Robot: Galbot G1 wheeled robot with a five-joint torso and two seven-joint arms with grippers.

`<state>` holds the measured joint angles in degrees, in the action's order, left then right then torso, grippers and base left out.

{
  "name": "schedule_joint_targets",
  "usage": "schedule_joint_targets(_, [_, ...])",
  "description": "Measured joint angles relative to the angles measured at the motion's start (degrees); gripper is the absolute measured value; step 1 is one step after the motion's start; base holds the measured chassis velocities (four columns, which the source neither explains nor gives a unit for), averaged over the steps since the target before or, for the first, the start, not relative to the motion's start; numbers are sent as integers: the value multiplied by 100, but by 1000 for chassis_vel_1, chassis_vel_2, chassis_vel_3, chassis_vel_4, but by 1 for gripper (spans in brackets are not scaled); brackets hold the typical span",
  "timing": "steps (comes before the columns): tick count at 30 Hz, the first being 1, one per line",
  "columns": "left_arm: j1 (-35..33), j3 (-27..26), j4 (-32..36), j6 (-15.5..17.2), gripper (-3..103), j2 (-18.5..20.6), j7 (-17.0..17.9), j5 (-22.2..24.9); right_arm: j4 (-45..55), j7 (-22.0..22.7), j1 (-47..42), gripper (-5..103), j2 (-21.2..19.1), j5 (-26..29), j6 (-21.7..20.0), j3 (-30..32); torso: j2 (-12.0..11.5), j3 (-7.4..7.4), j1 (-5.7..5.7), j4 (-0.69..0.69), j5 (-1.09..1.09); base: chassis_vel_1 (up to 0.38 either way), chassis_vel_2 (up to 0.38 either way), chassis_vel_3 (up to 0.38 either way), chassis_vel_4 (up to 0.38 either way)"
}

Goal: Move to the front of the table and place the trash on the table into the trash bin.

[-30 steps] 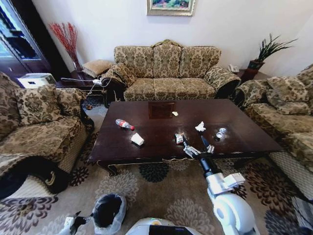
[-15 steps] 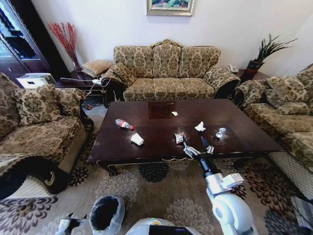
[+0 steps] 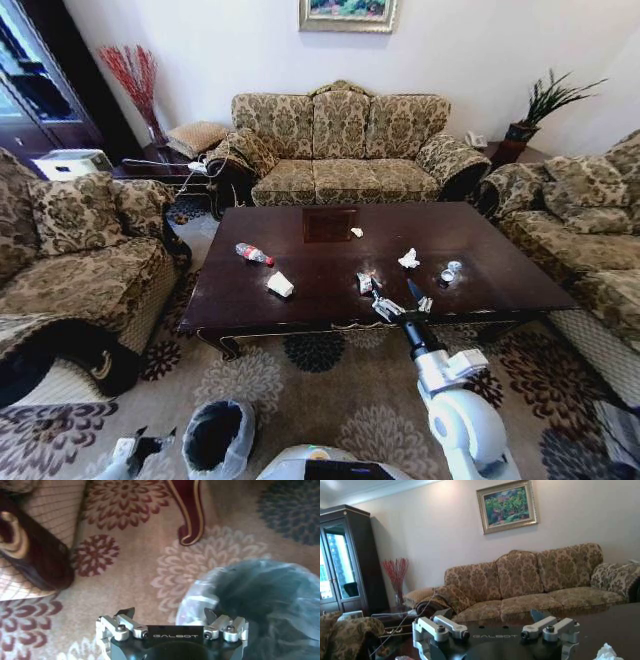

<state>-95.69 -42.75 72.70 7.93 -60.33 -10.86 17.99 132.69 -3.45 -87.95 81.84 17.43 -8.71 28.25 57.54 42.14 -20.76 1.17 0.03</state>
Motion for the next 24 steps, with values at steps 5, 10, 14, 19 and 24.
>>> schedule_joint_targets(5, [73,231,-29,162,96,-60,-13,-10,-53,-6,10,100,74,-34,-1,-4,0,0,-1,-1,-5,0,0,0,0])
schedule_joint_targets(10, [130,399,-140,202,95,-80,-54,-110,-93,-15,-20,100,137,-63,1,-15,0,0,0,-1,-2,0,0,0,0])
schedule_joint_targets(14, [262,532,-385,106,94,-96,-88,-199,-127,-22,-15,100,138,-65,4,-19,0,0,0,-1,-2,0,0,0,0])
schedule_joint_targets(19, [627,763,-949,-87,95,-149,-100,-455,-155,-23,-31,100,135,-59,11,-20,0,0,0,0,-3,0,0,0,0])
schedule_joint_targets(24, [1070,940,-1534,-291,94,-229,-102,-634,-155,-31,-98,100,102,-57,17,-25,0,0,0,-1,-3,0,0,0,0])
